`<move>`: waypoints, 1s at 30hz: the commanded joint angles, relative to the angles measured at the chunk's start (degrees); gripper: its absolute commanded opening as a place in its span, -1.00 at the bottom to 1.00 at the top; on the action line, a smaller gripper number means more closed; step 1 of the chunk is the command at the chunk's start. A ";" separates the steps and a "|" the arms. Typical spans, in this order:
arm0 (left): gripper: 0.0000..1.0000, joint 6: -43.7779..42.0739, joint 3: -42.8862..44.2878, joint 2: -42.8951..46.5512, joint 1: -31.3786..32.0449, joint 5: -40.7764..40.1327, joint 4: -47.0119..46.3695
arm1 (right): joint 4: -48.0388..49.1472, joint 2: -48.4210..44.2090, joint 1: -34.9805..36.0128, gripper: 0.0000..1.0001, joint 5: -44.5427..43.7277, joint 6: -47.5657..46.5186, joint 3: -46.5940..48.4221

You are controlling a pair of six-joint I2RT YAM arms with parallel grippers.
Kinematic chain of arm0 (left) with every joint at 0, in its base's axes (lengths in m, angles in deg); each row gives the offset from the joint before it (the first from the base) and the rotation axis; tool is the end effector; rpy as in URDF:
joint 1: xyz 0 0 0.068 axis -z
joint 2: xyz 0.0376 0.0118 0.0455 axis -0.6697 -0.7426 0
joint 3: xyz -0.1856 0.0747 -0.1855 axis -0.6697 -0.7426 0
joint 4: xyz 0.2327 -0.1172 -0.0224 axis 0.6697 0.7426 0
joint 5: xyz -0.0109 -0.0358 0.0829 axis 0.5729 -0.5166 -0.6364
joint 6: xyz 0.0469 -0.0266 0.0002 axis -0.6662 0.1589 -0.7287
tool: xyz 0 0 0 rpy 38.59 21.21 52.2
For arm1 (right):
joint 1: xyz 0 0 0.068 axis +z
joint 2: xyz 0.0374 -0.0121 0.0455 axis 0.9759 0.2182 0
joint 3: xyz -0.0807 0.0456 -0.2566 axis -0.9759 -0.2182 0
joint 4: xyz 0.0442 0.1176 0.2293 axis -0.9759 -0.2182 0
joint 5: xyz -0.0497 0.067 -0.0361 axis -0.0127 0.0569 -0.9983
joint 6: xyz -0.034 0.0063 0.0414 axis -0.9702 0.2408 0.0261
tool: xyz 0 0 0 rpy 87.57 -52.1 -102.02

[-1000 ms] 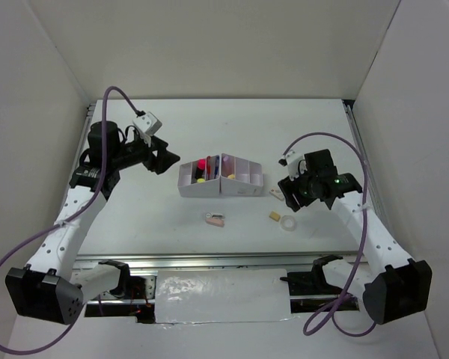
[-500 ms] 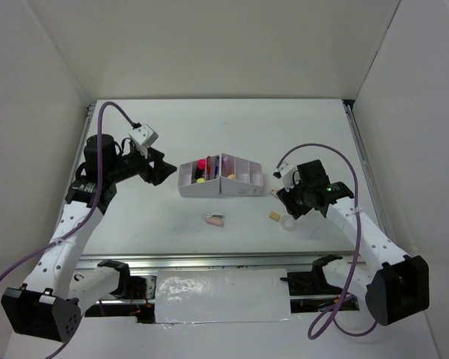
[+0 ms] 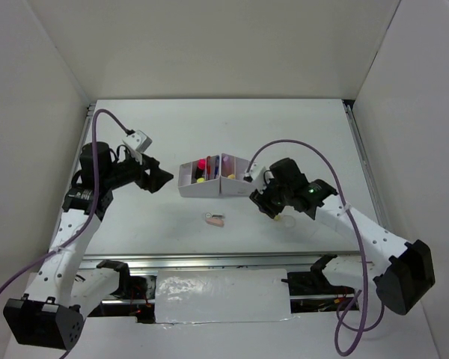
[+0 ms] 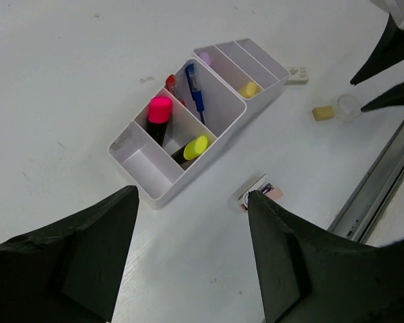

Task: Sort the stationery into containers
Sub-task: Pick up the stapler from the storage box.

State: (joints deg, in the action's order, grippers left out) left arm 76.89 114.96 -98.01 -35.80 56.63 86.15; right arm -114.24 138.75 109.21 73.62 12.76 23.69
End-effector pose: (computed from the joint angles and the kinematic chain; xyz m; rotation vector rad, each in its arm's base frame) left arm 0.2027 -0.0440 0.3444 0.5886 1.7852 -0.6573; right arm 0.1801 0.1191 0.2588 -1.1969 2.1863 0.2927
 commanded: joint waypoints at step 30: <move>0.76 6.08 4.08 -2.10 -6.68 0.59 -2.32 | 12.51 24.02 -20.30 0.44 0.17 -14.87 5.71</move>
State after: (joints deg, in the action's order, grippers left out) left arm 83.16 115.90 -100.09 -42.69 57.83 84.77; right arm -103.46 161.62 89.45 70.99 0.58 26.45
